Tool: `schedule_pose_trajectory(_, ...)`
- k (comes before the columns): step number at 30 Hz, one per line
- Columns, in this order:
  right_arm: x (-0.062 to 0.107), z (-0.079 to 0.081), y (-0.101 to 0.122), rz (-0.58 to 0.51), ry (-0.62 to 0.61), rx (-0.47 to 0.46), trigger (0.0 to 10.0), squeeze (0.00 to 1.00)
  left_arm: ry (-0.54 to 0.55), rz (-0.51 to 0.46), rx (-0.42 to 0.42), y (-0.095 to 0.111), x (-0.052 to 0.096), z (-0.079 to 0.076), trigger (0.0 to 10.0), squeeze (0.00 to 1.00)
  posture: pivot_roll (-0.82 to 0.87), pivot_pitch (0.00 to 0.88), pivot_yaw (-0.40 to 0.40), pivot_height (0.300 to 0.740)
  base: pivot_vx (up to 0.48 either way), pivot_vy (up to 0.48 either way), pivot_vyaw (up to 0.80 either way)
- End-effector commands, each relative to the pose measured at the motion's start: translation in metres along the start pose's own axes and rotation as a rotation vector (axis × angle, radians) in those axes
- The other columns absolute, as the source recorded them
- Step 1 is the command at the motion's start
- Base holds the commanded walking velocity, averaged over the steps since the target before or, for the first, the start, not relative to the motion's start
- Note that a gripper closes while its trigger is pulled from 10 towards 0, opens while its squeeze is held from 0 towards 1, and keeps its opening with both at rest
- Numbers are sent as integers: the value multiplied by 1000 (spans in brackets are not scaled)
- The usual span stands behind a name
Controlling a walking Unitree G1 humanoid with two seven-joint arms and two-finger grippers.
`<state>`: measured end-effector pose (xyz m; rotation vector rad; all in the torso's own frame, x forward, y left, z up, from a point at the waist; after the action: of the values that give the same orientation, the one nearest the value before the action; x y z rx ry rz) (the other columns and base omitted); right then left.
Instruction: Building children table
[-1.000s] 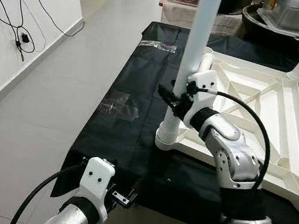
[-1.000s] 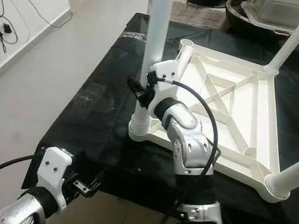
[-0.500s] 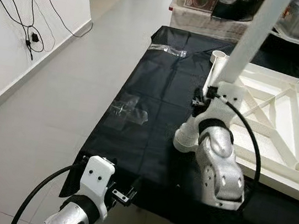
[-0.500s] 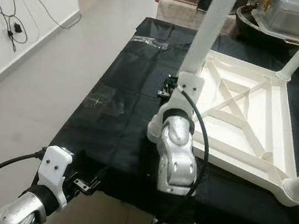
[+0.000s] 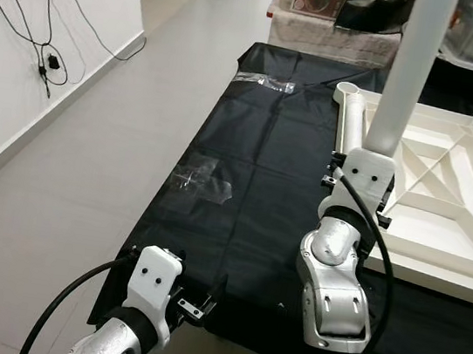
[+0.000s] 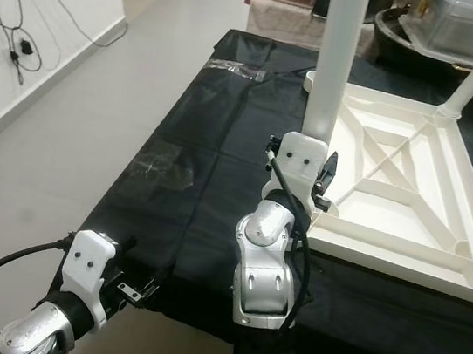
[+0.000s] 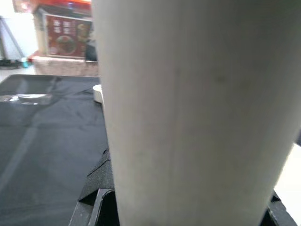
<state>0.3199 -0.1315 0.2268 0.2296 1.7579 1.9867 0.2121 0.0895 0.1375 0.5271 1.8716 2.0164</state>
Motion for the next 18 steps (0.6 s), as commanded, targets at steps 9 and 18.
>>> schedule_pose_trajectory(9,13,61,44,71,547,-529,10000,0,6,2,-10,-3,-3,3,10000,0,106,117,-22,740,0,0,0)
schedule_pose_trajectory(18,-1,56,68,-17,708,-567,10000,0,21,-23,-47,3,-9,12,10000,0,102,100,-17,740,0,0,0)
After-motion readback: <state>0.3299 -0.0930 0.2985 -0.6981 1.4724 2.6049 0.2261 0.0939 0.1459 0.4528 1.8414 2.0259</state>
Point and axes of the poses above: a point about 5 cm out from each wrist's last joint towards the gripper, its own x axis pointing back from the gripper into the wrist, its own y axis along the axis of the wrist's last joint, z = x × y, the point moved 1 cm from there along -x, pointing out of the wrist towards the gripper, and after that the axes turned 9 degrees about -x, right-handed, at the moved point
